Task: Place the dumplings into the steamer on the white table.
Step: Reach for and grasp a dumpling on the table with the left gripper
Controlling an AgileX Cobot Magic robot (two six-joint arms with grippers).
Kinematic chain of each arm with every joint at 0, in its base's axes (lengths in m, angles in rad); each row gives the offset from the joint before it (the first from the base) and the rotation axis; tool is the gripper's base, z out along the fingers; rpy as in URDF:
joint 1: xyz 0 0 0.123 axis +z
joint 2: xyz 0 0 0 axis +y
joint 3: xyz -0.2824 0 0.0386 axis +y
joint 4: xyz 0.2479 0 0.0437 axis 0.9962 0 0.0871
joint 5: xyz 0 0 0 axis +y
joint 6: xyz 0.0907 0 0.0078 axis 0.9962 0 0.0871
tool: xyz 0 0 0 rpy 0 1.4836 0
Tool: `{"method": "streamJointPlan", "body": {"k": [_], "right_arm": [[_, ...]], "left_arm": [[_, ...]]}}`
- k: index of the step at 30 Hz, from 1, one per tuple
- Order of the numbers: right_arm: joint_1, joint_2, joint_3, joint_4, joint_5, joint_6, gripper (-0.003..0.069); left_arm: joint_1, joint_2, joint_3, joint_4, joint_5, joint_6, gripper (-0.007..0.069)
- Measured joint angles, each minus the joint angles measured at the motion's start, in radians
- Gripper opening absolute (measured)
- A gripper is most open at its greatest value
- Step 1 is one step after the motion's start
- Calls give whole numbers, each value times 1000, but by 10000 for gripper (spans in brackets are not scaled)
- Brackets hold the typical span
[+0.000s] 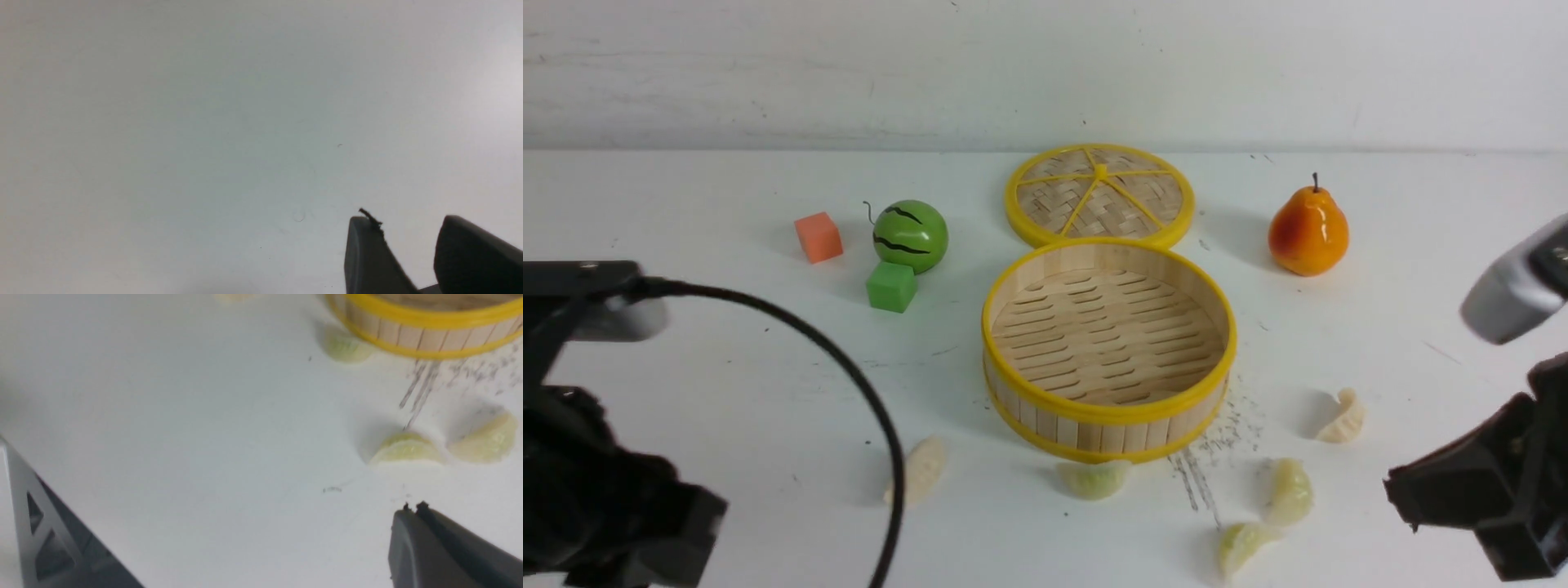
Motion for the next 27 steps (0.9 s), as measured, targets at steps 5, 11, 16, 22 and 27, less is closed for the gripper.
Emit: {"method": "streamJointPlan", "body": {"k": [5,11,16,22,27], "right_arm": [[55,40,-20,-138,11,97,-10],[55,42,-23,-162,6,114,-6],[55,42,-23,-161,-18,116,-2],[55,42,-23,-161,-21,117,1],[55,42,-23,-161,-39,117,6]], "left_arm": [[-65,230,-118,21,-35,-23,237],[-116,418,-224,26,-119,3,267],[-176,543,-259,33,-235,176,377],[-188,688,-265,133,-401,109,500],[-188,787,-268,289,-449,-53,519]]}}
